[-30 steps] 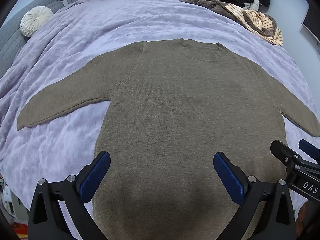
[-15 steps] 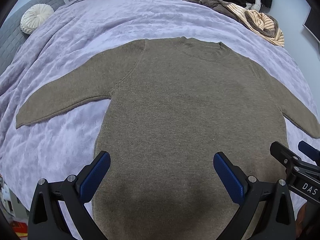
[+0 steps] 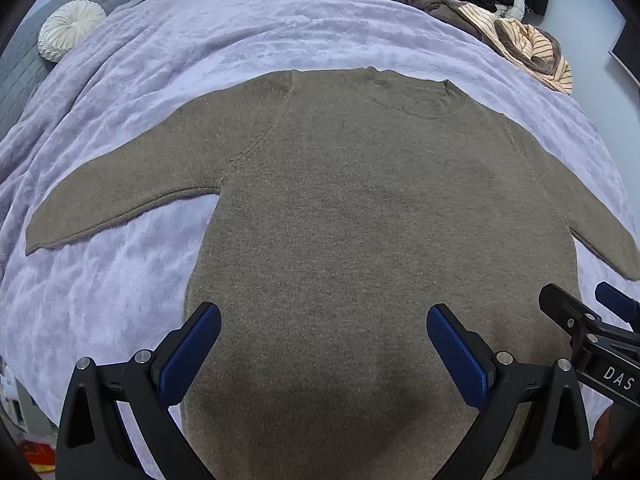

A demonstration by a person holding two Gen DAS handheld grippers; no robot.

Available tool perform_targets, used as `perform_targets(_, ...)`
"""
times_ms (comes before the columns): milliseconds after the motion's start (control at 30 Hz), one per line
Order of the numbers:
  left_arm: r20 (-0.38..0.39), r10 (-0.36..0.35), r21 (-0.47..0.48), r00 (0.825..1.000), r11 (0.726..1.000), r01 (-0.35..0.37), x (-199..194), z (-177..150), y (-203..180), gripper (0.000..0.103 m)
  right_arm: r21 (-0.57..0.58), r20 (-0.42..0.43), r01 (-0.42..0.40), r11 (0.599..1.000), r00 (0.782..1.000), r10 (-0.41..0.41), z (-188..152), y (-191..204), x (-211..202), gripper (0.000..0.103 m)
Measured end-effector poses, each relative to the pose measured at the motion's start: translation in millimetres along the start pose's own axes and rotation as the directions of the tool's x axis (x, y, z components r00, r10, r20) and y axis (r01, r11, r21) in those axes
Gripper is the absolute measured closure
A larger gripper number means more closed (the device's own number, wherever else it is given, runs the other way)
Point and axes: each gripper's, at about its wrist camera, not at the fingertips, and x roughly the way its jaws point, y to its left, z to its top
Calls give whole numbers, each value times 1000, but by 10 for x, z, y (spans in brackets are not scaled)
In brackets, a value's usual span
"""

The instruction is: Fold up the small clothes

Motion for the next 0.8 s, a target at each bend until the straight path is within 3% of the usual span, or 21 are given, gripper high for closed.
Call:
perform_targets(433,-37,-39,-2,999,999,39,228,132,35,0,-4,-42,8,1000,999,-8,125,13,163,0)
perform_targets(533,-36,-67,-17,997,998,67,286,157,121,0,-10,-28,-26,1000,999,26,137,44,163,0)
perform_targets(667,-23,-106,-61,994,993,105,394,190,436,0,-16,-1,-117,993,993,117,133,169,139,0)
perform_targets(800,14,-115,-179,993,977,116,512,183,1093,0,-21,-6,-180,983,984,180,111,360,196,0)
